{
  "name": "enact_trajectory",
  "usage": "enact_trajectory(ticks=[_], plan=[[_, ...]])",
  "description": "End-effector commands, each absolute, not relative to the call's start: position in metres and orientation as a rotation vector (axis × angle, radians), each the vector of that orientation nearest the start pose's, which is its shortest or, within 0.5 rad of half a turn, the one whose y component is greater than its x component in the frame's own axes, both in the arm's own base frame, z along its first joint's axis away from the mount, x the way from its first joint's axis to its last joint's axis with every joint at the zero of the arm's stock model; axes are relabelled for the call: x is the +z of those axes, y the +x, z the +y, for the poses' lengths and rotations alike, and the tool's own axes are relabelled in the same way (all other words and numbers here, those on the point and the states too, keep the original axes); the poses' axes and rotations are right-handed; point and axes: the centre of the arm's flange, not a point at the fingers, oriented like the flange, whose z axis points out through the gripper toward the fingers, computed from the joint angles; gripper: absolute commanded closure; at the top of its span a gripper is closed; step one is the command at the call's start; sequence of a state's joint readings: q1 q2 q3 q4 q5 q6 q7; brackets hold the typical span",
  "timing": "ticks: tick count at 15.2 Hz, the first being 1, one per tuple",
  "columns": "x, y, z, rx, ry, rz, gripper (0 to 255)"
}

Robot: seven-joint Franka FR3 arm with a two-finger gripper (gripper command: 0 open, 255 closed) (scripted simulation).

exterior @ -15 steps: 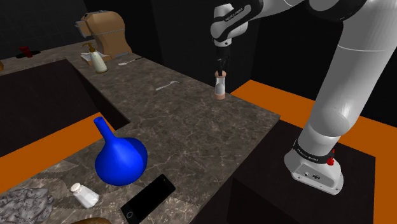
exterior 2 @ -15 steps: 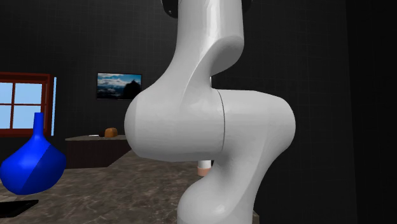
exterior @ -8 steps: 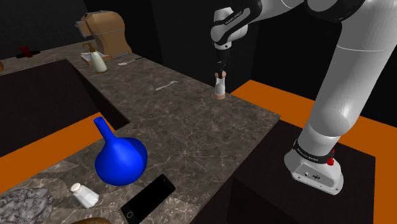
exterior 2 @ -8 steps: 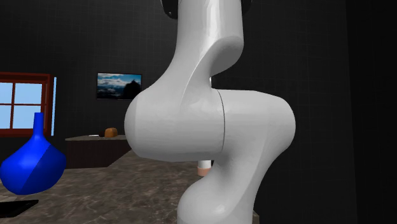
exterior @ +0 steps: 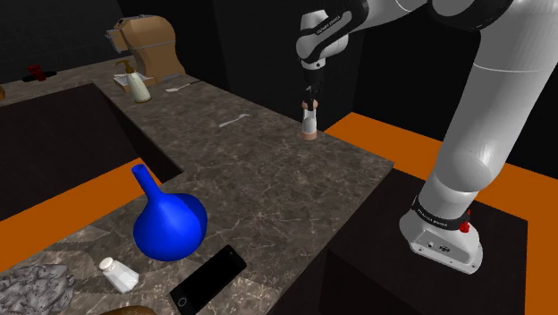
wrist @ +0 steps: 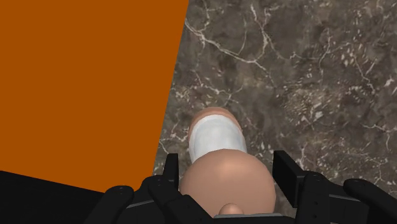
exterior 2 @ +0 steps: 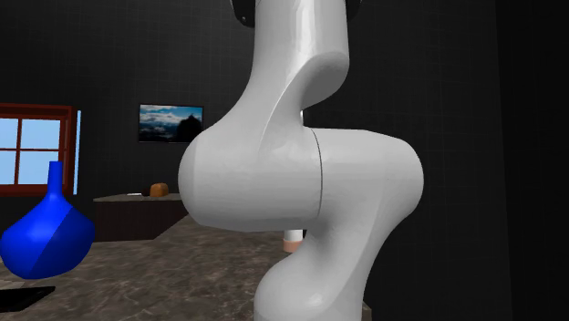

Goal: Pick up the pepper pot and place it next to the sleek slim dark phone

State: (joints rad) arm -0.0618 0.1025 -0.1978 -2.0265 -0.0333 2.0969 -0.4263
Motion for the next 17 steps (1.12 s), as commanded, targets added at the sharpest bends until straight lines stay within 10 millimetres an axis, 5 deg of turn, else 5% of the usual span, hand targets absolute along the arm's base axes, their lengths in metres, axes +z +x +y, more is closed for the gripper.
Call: enact_trajectory(ticks=[1, 4, 17], plan=[[0.396, 0.549, -0.146, 0.073, -3.162, -0.293, 255], [0.396, 0.549, -0.145, 0.073, -3.162, -0.293, 255], [0.465, 0.549, -0.145, 0.073, -3.162, -0.293, 255]])
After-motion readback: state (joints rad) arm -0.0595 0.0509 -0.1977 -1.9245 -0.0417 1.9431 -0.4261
